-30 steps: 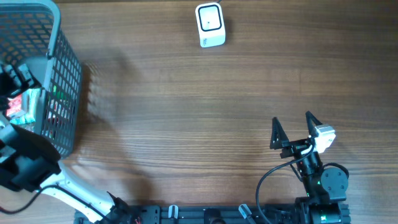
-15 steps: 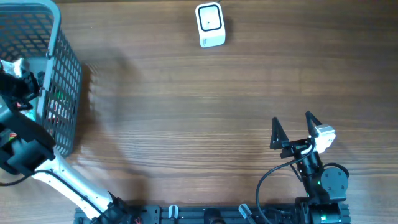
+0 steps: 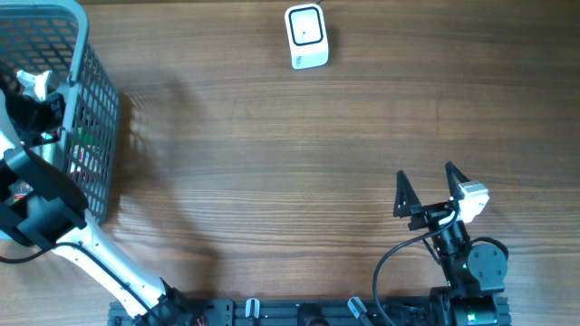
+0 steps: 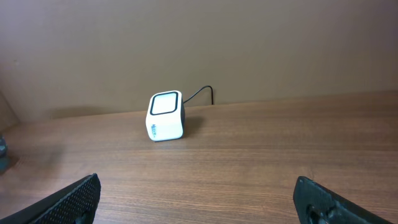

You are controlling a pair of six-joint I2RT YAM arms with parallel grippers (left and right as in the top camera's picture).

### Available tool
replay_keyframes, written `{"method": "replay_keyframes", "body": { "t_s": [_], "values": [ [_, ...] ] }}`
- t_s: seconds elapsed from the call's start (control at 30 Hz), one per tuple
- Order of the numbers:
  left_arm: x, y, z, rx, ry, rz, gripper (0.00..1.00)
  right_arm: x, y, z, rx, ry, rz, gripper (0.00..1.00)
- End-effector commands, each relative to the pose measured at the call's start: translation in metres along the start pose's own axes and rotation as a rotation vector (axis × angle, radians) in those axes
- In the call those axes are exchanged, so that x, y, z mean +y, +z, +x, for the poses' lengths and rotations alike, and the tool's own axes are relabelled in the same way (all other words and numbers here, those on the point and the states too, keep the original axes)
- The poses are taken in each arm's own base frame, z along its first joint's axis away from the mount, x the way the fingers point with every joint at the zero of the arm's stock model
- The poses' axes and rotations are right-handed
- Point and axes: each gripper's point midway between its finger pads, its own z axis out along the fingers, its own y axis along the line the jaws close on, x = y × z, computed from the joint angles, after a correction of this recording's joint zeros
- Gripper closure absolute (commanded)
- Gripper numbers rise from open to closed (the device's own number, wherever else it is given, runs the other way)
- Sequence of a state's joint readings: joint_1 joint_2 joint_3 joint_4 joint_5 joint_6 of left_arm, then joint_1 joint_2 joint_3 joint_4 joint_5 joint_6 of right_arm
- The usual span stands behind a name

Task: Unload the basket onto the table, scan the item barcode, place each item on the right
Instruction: 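Reach the left gripper into the basket and grasp the green-lid jar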

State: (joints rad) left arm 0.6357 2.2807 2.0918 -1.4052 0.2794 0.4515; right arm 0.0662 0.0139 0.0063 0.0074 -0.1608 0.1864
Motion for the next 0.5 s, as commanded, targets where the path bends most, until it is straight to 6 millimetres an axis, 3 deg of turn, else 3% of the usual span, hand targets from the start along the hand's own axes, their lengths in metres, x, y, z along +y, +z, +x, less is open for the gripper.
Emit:
{"method": "replay_keyframes", "body": {
  "t_s": [0.0, 0.47],
  "values": [
    [-0.0007, 0.0042, -0.0015, -0.002, 0.002, 0.020, 0.00, -0.0003, -0.0002, -0.0016, -0.008, 0.006, 0.000, 0.00],
    [-0.0007, 0.0042, -0.0015, -0.002, 0.002, 0.020, 0.00, -0.0003, -0.0002, -0.0015, -0.007, 0.006, 0.000, 0.00]
  ]
}}
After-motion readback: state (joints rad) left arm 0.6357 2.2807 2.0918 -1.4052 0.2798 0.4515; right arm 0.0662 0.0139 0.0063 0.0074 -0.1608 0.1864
